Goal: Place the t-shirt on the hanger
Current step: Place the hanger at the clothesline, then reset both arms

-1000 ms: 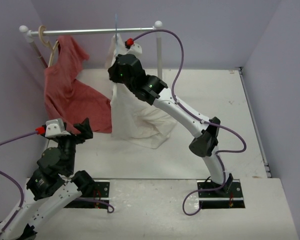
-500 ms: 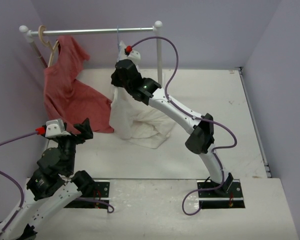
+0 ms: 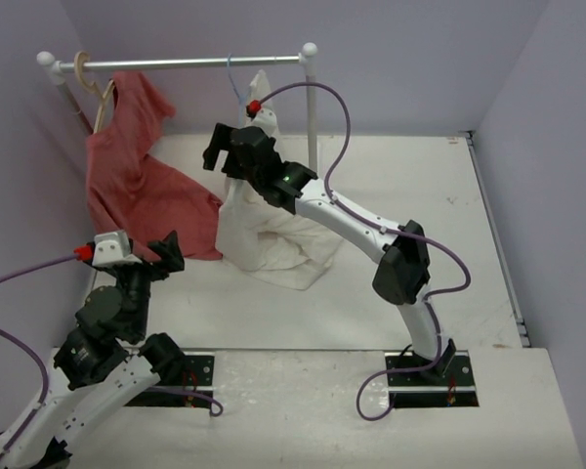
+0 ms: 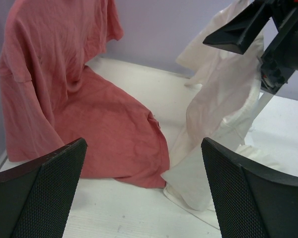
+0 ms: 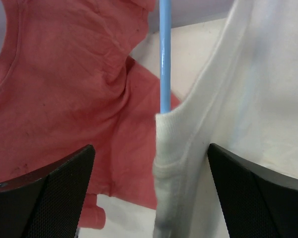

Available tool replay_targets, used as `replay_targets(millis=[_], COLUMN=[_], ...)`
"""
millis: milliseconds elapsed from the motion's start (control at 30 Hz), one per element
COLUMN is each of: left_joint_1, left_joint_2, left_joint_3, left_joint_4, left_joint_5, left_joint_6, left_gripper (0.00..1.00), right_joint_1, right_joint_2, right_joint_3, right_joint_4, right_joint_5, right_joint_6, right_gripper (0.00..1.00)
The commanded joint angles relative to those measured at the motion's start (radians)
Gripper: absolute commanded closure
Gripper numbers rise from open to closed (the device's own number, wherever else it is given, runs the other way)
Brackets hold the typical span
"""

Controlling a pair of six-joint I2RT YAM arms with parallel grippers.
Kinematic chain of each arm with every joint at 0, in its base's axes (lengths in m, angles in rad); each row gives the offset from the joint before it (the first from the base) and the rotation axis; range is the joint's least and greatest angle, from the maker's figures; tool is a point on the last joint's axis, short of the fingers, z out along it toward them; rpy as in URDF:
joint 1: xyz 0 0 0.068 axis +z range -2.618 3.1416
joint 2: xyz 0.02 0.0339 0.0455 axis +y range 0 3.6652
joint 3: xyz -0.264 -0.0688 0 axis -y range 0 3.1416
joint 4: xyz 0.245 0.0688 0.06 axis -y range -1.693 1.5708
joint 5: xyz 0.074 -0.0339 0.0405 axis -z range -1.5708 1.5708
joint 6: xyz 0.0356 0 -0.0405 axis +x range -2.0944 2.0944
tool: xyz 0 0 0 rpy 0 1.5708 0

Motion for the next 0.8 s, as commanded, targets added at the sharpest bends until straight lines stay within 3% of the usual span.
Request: replay_targets(millis=[0,200,233,333,400,500,633,767], left_joint_1=[0.000,0.041,0.047,0.051,0.051,0.051,0.051,0.051], left_joint_2=[0.040,0.095,0.102,0.137,0.145,0.146,0.157,0.132], left_joint_3=[-0.002,0.023,0.025,0.074,0.089,0.088,0.119,0.144], left_joint_4=[0.025,-0.004,-0.010,-0.075,-0.102,-0.098,-0.103,-0.115], left_joint_5=[-0.022,-0.012,-0.014,-0.063,-0.090,-0.087,-0.075,-0.135], left_joint_6=[-0.034,-0.066,-0.068,-0.121,-0.135,-0.104,-0.026,-0.030], left_gripper=[0.00,0.00,0.00,0.00,0.00,0.00,0.00,0.00], right_joint_1=[0.003,-0.007,-0.014,-0.046,-0.046,-0.046,-0.046,-0.046], right_joint_2=[-0.206,-0.604,-0.612,-0.842,-1.015,-1.273,-1.571,-1.769], right_joint_3=[-0.102,-0.426,-0.462,-0.606,-0.790,-0.924,-0.990,-0.976], right_joint_4=[-0.014,0.018,0.012,-0.094,-0.151,-0.304,-0.532,-0.698], right_joint_5=[0.017,-0.024,-0.052,-0.064,0.036,0.217,0.376,0.399], right_joint_6=[-0.082,-0.240,-0.253,-0.292,-0.328,-0.327,-0.367,-0.400], right_gripper=[0.01,0.01,0.01,0.01,0.01,0.01,0.01,0.01])
